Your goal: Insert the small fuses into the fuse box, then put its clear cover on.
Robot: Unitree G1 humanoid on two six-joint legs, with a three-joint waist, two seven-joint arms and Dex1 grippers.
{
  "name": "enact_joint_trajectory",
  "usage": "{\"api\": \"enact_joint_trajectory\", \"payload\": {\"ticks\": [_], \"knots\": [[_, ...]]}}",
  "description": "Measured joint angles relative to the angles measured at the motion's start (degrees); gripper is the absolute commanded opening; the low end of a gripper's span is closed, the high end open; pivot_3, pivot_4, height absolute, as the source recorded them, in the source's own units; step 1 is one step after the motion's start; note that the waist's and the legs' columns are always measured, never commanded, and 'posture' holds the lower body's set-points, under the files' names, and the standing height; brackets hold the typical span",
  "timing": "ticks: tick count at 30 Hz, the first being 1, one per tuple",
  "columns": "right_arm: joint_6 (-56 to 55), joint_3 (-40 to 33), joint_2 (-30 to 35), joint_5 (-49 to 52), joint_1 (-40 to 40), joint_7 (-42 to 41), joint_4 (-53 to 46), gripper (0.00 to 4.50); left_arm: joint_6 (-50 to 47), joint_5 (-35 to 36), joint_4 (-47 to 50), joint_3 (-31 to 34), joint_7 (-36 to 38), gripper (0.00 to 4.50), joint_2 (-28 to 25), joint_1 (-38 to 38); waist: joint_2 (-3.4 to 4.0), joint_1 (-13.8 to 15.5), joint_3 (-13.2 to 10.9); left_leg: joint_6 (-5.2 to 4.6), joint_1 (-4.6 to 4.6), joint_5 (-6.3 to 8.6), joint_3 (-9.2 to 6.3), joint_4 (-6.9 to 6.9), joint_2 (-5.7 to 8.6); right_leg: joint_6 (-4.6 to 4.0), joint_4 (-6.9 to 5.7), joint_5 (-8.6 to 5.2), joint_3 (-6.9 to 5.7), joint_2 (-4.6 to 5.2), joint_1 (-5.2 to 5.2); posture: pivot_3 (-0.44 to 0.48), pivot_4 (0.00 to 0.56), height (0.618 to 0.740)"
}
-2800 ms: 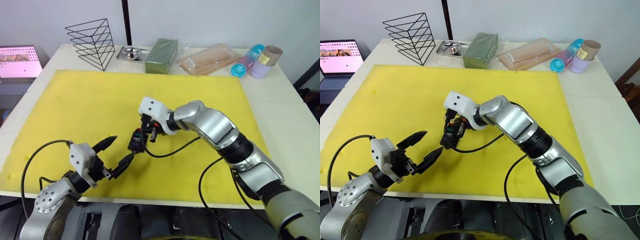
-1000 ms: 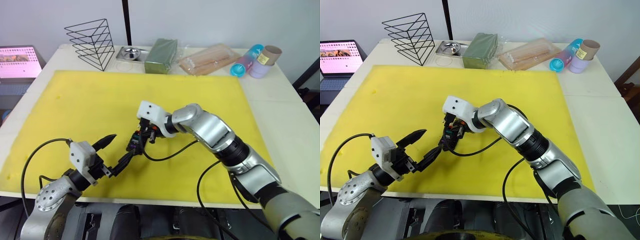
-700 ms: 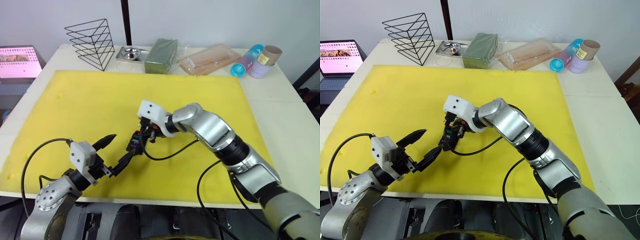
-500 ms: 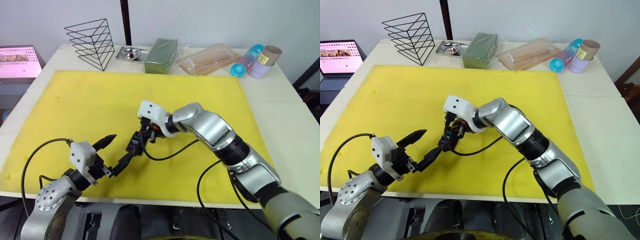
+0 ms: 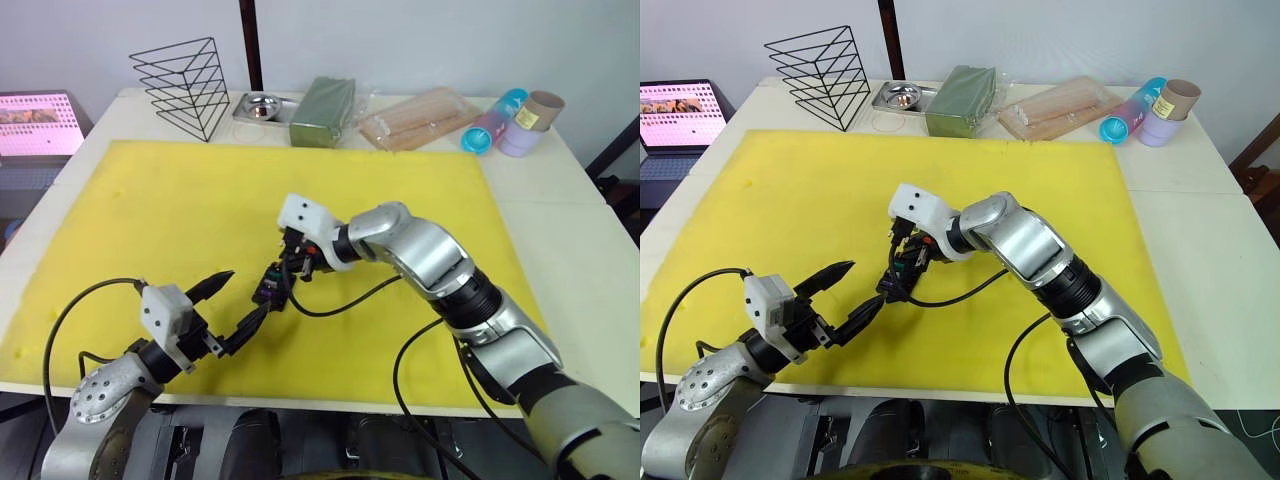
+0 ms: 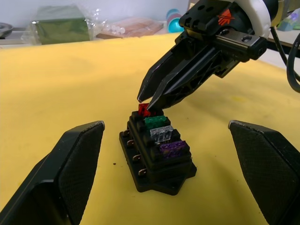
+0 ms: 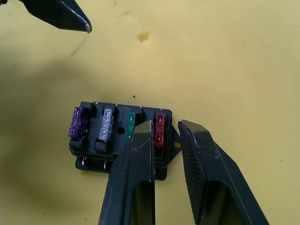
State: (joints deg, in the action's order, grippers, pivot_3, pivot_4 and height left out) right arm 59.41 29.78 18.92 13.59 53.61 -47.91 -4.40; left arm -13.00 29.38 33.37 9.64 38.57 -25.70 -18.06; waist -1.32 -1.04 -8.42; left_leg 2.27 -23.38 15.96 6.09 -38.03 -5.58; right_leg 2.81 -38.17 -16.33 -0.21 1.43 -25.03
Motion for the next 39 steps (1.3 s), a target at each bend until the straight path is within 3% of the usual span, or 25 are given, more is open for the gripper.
{"api": "enact_joint_trajectory", "payload": {"ticks": [5,9,39], "knots": [[0.26,-2.46,-0.28,1.82,-0.01,-0.28,-0.54,0.93,0.07,-0.14,0.0,0.0,0.01,4.5,0.04,-0.01,0.0,0.01,0.0,0.0,0.0,0.0,0.0,0.0,0.0,0.0,0.0,0.0,0.0,0.0,0.0,0.0,0.15,0.74],[-0.27,-4.1,-0.24,2.97,-0.44,-0.32,-0.57,0.03,0.08,-0.14,-0.02,0.0,0.11,4.5,0.04,0.06,0.0,0.02,0.0,0.0,0.0,0.0,0.0,0.0,0.0,0.0,0.0,0.0,0.0,0.0,0.0,0.0,0.15,0.74],[-0.95,-1.93,-0.83,2.47,-2.77,0.86,0.21,0.03,0.04,-0.16,-0.18,0.0,-0.31,4.5,0.06,0.72,0.0,0.01,0.0,0.0,0.01,0.0,0.0,0.0,0.0,0.0,0.0,0.0,0.0,0.0,0.02,0.0,0.15,0.74]]}}
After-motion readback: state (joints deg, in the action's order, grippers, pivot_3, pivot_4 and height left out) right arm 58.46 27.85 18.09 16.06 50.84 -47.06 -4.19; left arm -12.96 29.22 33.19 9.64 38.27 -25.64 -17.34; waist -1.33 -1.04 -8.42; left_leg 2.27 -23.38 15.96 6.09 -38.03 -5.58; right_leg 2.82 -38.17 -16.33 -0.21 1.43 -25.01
